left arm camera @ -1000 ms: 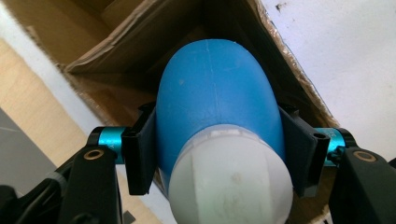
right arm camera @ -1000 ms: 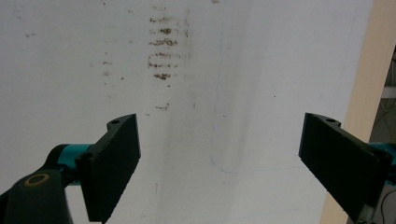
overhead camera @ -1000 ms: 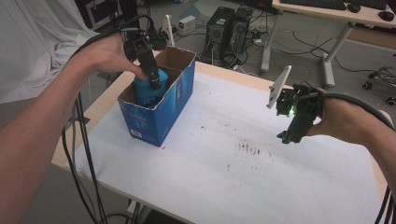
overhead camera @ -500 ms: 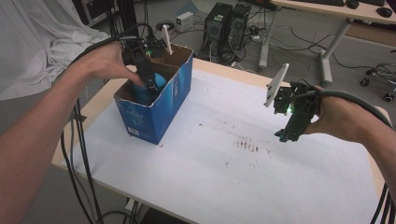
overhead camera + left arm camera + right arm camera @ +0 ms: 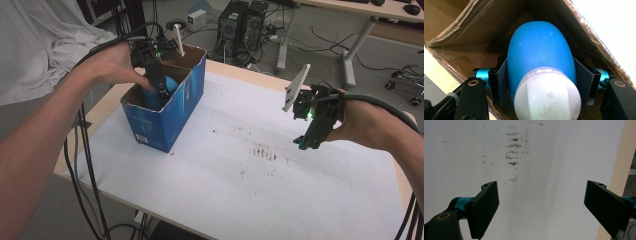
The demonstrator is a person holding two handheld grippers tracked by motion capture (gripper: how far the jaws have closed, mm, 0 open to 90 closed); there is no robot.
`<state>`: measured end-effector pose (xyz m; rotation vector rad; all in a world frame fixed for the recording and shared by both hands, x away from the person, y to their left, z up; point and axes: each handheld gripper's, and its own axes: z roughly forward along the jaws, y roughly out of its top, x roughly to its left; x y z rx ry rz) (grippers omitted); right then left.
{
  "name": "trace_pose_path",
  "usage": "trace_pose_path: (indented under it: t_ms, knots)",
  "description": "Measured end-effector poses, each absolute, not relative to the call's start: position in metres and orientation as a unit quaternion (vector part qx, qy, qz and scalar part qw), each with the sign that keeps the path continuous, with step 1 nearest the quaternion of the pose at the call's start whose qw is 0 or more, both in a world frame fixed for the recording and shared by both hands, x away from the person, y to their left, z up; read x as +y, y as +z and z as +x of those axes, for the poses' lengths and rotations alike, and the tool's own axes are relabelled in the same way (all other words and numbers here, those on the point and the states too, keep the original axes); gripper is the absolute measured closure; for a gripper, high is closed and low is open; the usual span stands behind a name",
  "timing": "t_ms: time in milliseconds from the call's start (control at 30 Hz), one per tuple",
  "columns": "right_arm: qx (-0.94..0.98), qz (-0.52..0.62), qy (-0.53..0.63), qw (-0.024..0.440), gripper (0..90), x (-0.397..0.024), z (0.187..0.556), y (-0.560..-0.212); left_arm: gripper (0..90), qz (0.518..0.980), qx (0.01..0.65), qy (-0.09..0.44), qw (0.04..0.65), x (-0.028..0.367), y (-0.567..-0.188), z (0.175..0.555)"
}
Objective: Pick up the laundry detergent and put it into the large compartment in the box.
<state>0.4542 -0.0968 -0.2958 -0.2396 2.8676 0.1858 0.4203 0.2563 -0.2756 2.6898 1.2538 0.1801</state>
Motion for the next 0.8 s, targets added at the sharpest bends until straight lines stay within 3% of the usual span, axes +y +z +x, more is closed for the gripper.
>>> trace_pose_path:
  t_ms: [800]
  knots:
    - [0.986, -0.084, 0.061, 0.128, 11.8, -0.096, 0.4537, -0.2964, 35.6, 0.898, 0.43, 0.057, 0.077, 0.2571, -0.2753, 0.4215]
